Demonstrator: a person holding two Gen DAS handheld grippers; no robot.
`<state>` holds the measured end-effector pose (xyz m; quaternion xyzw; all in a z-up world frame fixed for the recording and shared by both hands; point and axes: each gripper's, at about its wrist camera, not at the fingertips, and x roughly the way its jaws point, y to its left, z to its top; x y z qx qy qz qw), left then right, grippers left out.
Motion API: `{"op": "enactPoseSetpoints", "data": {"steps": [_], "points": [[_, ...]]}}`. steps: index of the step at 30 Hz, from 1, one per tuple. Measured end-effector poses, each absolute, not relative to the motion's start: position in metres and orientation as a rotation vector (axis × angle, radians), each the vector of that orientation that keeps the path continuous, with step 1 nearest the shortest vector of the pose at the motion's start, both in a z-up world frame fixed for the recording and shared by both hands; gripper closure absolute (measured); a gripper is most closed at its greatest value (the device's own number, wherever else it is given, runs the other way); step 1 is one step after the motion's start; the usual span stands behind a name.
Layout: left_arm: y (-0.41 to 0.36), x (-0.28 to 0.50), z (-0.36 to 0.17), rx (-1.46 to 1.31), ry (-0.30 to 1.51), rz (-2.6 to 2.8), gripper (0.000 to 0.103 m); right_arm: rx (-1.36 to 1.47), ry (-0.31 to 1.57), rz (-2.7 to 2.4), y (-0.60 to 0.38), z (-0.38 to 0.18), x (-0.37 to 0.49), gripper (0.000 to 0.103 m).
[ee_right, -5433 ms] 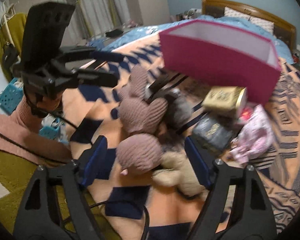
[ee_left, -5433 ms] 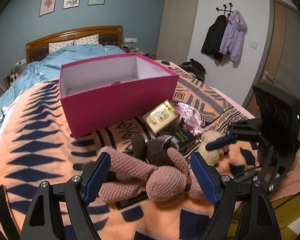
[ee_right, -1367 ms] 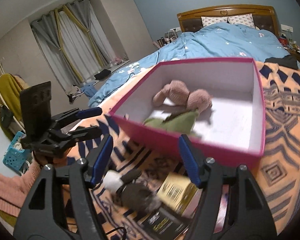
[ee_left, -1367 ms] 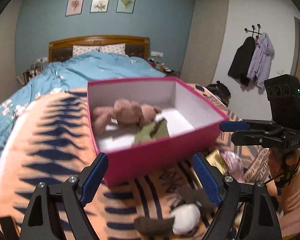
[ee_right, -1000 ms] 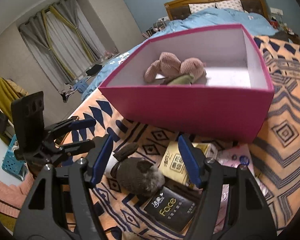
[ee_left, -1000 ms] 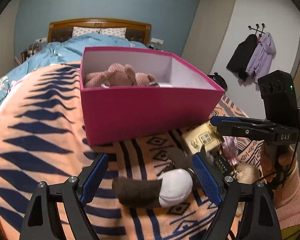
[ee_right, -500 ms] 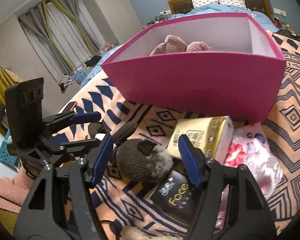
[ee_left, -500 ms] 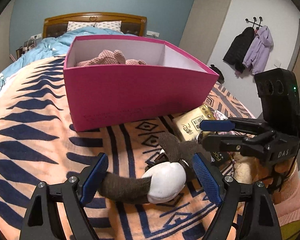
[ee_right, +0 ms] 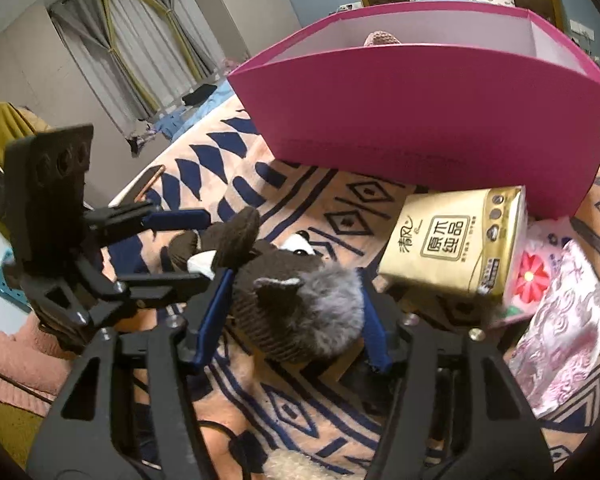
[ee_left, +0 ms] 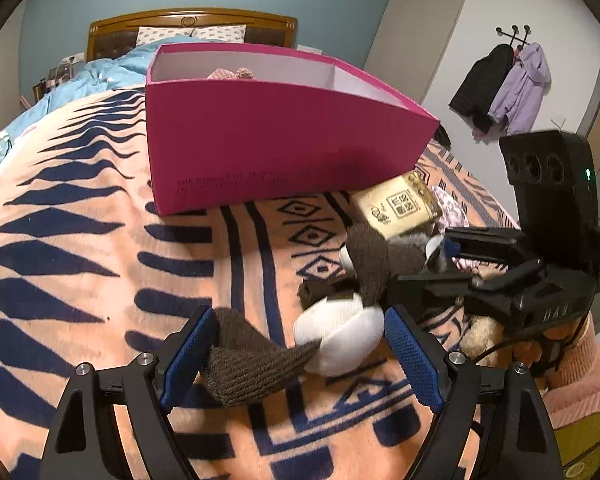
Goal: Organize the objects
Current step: 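Grasp the brown-and-white plush toy with the right gripper, then carry the brown plush toy with the right gripper into the box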
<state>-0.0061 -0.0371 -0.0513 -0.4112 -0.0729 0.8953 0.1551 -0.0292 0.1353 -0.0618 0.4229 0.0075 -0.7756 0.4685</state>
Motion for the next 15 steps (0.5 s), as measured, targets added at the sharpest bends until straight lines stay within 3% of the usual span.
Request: {"op": "enactPoseSetpoints", "data": {"steps": [15], "points": [[-0.029, 0.003, -0.029, -1.073, -0.227, 2.511, 0.016, 0.953, -0.16, -1.942, 0.164, -0.03, -0.038, 0.051]]}}
